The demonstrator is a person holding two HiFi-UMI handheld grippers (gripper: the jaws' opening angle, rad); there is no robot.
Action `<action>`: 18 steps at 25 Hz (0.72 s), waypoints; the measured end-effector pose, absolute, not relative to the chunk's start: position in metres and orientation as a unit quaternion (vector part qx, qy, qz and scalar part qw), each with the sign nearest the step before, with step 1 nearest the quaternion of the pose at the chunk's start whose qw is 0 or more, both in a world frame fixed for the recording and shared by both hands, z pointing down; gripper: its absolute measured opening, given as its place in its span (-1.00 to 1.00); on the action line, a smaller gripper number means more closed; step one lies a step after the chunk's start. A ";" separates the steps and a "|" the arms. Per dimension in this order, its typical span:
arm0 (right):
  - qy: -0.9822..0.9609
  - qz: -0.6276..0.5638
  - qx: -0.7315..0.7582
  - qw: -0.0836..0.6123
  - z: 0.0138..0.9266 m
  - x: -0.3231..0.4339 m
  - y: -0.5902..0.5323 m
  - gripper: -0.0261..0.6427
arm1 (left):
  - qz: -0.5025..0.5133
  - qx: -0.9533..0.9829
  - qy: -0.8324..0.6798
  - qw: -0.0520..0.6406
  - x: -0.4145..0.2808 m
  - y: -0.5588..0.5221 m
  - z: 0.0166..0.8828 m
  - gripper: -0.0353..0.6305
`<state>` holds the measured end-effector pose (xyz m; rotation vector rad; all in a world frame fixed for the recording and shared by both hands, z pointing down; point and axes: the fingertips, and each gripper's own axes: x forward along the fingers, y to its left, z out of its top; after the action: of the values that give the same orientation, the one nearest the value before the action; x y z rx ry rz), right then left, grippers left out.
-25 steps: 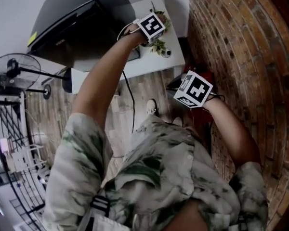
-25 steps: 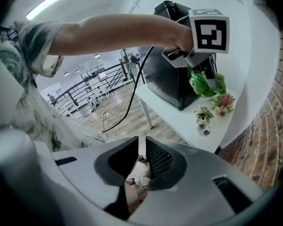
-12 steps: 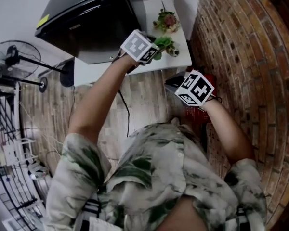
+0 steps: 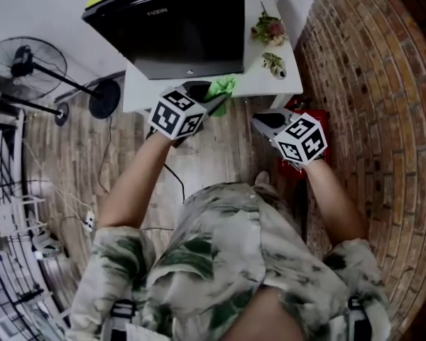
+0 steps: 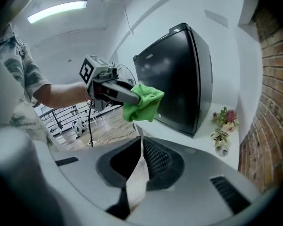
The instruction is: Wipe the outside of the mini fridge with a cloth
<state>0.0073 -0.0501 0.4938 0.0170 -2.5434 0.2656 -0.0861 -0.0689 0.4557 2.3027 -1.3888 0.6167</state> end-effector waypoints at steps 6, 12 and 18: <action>-0.957 0.115 0.029 0.263 0.493 -0.005 -0.003 -0.83 | 0.180 0.813 -0.519 0.192 -0.116 0.024 0.452 -0.50; -0.962 0.122 0.044 0.240 0.485 -0.009 0.048 -0.85 | 0.152 0.811 -0.528 0.199 -0.134 0.113 0.448 -0.50; -0.965 0.123 0.064 0.225 0.472 -0.011 0.091 -0.86 | 0.120 0.807 -0.539 0.209 -0.147 0.180 0.445 -0.51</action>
<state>-0.0110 0.0913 0.4722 0.1774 -2.6612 0.3400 -0.1472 0.1804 0.4453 2.2447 -1.4999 0.3343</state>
